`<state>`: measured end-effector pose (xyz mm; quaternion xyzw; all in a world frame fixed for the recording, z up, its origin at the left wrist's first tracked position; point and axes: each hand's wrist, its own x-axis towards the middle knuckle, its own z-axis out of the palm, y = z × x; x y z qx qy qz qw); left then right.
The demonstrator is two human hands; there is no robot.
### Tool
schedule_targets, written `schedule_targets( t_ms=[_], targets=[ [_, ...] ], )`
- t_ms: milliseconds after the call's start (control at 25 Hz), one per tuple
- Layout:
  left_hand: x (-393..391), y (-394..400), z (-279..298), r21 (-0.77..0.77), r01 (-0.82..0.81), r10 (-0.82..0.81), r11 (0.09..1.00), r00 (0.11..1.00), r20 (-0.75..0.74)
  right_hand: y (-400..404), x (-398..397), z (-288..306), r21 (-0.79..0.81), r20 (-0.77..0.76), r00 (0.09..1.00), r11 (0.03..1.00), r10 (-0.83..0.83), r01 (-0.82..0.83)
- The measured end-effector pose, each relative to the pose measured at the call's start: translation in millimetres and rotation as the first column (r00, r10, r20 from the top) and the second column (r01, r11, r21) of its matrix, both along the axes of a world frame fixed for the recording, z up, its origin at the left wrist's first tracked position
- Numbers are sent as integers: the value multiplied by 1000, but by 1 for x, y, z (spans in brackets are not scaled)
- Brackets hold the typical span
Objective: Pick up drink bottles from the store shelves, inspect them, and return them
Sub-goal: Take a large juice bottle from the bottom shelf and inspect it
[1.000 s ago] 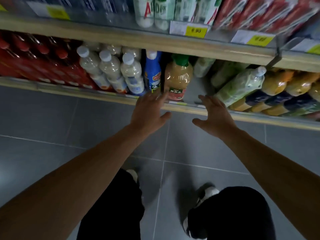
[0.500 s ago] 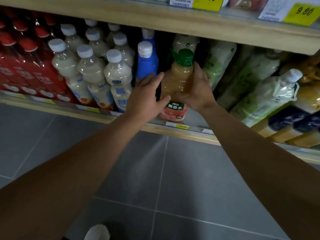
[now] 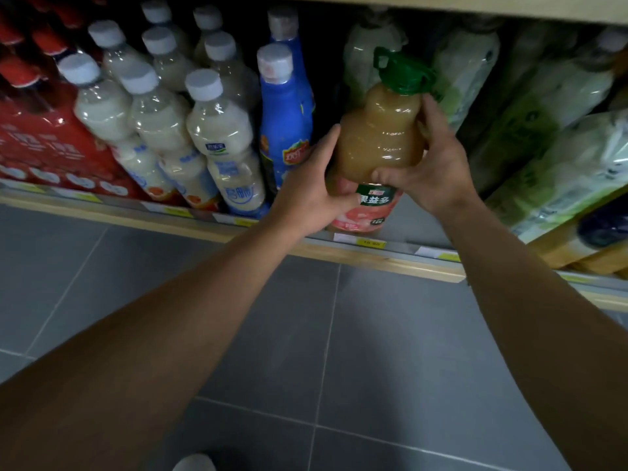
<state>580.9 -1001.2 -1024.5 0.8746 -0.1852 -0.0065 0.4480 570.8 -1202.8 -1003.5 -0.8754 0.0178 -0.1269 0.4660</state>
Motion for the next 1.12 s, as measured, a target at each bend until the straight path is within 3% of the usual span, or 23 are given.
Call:
schedule_targets(
  t_ms=[120, 240, 440, 600, 800, 920, 1000, 1120],
  targets=[
    [8, -22, -12, -144, 35, -50, 989, 994, -99, -11, -6, 3, 68, 0, 999, 996, 49, -49],
    [8, -34, -18, -122, 51, -50, 991, 999, 8, -14, -11, 0, 195, 49, 999, 980, 17, -27],
    [3, -58, -17, 19, 141, -141, 990, 968, 209, -21, -14, -6, 445, 74, 943, 857, -325, 260],
    [16, -67, -41, 57, 95, -94, 994, 995, -16, -40, -15, -11, 610, 40, 924, 742, -379, 278],
    [34, -68, -54, 28, 92, -84, 995, 976, -199, -45, -18, -18, 661, 58, 923, 708, -381, 251],
    [43, -58, -52, 124, 115, -79, 986, 962, -262, -46, -18, -20, 677, 56, 924, 695, -377, 242],
    [44, -56, -55, 180, 109, -73, 978, 977, -199, -42, -17, -20, 631, 45, 933, 735, -356, 249],
    [41, -56, -63, 57, 60, -46, 997, 974, -224, -29, -20, -22, 453, 63, 938, 848, -340, 276]
  ],
)
